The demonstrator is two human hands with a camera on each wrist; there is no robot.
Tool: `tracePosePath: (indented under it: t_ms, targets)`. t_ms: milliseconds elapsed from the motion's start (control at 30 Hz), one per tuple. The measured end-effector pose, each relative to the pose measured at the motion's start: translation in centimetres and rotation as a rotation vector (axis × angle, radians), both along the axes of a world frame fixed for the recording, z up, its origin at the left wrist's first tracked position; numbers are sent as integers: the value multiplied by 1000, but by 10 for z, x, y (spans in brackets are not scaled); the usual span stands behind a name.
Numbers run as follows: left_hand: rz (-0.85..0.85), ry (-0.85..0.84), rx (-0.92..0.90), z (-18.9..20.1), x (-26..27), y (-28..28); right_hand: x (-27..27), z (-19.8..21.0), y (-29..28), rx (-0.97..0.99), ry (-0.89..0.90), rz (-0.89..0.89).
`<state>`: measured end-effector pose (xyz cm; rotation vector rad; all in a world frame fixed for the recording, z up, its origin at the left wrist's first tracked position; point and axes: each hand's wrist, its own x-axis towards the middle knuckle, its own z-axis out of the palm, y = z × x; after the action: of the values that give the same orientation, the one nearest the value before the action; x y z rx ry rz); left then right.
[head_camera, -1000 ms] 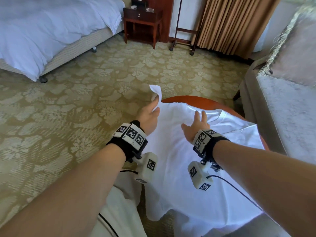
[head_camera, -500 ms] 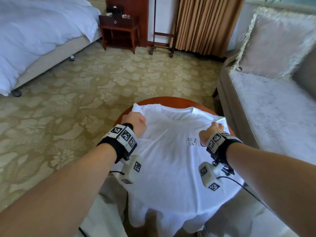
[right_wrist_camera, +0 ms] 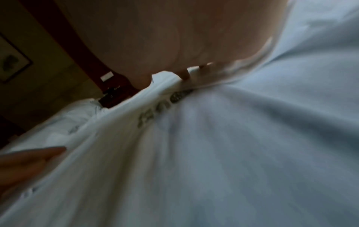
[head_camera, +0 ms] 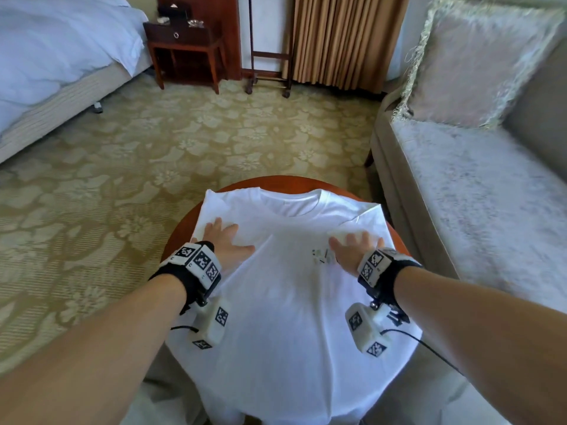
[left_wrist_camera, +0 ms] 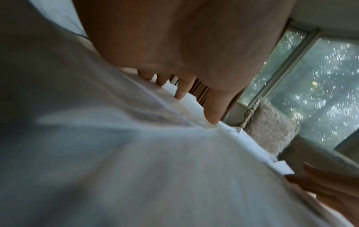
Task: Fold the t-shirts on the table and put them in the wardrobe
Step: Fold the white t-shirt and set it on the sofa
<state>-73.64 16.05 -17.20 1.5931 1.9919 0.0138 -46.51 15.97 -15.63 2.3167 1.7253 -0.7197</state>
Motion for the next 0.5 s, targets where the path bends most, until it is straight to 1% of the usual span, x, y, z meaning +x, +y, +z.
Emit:
tracePosePath:
  t_ms: [33,67,100,133,200,267,333,400,433,467,500]
  targets:
    - [79,-85,63,5,-1,7,1,8,11,32,-3,-19]
    - [180,-155,139,10,-4,15,4,17,22,76,-2,-80]
    - [276,-188,212,15,-8,23,7,23,33,122,3,-147]
    - [352,-206,274,19,-13,31,10,30,42,137,8,-217]
    - [420,-180,318,20,-23,46,17,37,59,183,-18,-309]
    - [450,-146,336,19,-29,59,26,35,75,186,-17,-358]
    - [532,-173,305,12,-34,73,33,34,86,159,-37,-389]
    - [602,-195,272,8,-38,83,33,29,97,148,24,-366]
    - [607,-197,256,4,-40,88,31,26,101,142,67,-366]
    - [601,-188,242,0,-42,93,33,12,109,99,30,-311]
    - [586,-171,239,-3,-43,97,44,-11,125,106,-14,-291]
